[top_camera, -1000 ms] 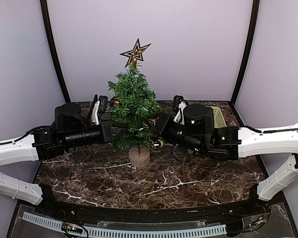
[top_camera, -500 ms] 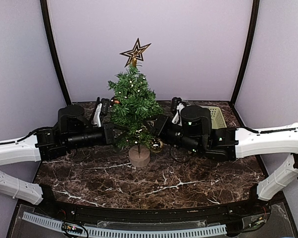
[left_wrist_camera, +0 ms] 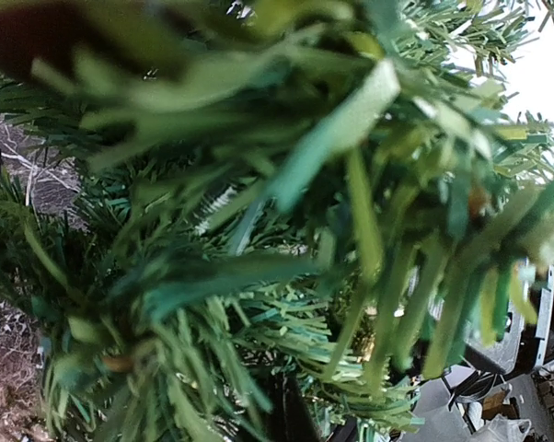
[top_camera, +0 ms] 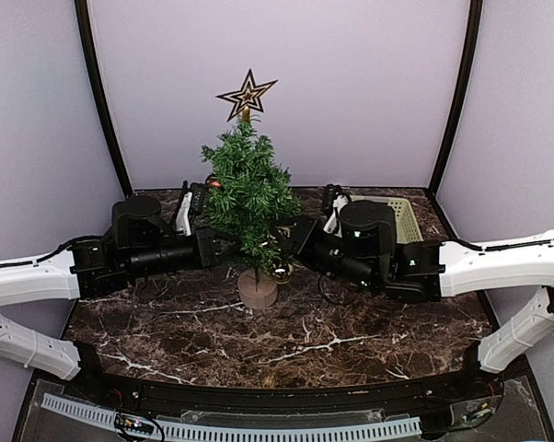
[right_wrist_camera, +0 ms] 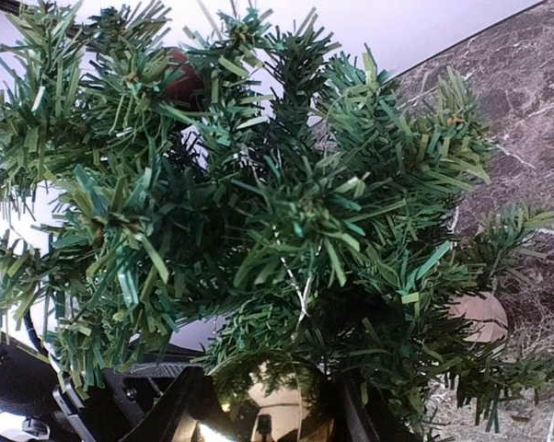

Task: Decorate the small christmas tree
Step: Place the ornament bell in the gap of branches, then pick up the ornament pick from the center of the board.

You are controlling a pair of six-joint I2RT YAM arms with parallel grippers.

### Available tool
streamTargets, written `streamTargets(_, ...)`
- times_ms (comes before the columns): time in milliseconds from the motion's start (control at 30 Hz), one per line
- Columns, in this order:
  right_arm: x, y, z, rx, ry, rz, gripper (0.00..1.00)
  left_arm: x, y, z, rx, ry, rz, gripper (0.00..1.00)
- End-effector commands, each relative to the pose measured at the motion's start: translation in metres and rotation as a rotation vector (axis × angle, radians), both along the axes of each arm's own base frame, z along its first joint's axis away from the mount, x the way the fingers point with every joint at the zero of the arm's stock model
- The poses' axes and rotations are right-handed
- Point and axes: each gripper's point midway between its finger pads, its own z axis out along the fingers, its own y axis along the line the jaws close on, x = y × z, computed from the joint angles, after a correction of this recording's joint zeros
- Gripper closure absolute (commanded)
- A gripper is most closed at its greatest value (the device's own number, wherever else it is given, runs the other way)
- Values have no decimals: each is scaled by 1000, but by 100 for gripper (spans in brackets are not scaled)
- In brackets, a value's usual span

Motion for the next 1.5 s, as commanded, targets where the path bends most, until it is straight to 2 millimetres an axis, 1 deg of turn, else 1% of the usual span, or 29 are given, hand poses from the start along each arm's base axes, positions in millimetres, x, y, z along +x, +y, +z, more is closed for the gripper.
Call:
streamTargets(0, 1, -13, 13, 28, -35, -20, 57, 1, 10, 7, 2, -25, 33, 99)
streamTargets(67, -1, -16, 19, 39, -48, -18, 54, -1, 13, 10, 1, -31, 33, 96)
streamTargets(200, -3, -23, 33, 52, -79, -17, 47, -5, 18, 17, -6, -41, 32, 85)
streamTargets(233, -3, -25, 35, 51, -86, -19, 44, -5, 19, 17, -6, -41, 32, 79)
streamTargets(267, -3, -26, 36, 49, -91, -22, 42, -6, 20, 17, -3, -40, 32, 76)
streamTargets(300, -3, -28, 37, 48, -94, -25, 41, -7, 21, 18, -2, -40, 31, 71)
streamTargets(367, -3, -29, 37, 47, -95, -27, 38, -7, 22, 17, 2, -36, 32, 67)
streamTargets(633, -3, -31, 36, 44, -100, -29, 34, -12, 28, 19, 2, -27, 34, 61)
streamTargets(733, -3, -35, 36, 41, -104, -39, 34, -14, 30, 21, 3, -28, 33, 57)
streamTargets(800, -3, -39, 39, 38, -112, -47, 33, -15, 32, 19, 21, -22, 32, 55)
streamTargets(933, -2, -45, 42, -3, -143, -61, 30, -18, 35, 18, 49, -12, 26, 50)
streamTargets(967, -2, -48, 41, -15, -147, -66, 29, -20, 36, 20, 48, -14, 23, 49)
streamTargets(1100, -2, -63, 42, -54, -176, -96, 25, -24, 43, 23, 68, -10, 23, 41)
streamTargets(1233, 3, -83, 45, -123, -205, -141, 21, -25, 58, 16, 95, 26, 72, 39)
streamTargets(1333, 15, -98, 41, -170, -196, -158, 21, -27, 68, 6, 96, 74, 97, 39)
streamTargets(1367, 20, -105, 39, -187, -191, -163, 22, -26, 72, -1, 101, 91, 111, 39)
streamTargets(1400, 24, -111, 37, -201, -185, -171, 22, -27, 76, -1, 87, 102, 120, 39)
streamTargets(1467, 35, -124, 30, -232, -172, -181, 21, -27, 84, -11, 78, 126, 144, 39)
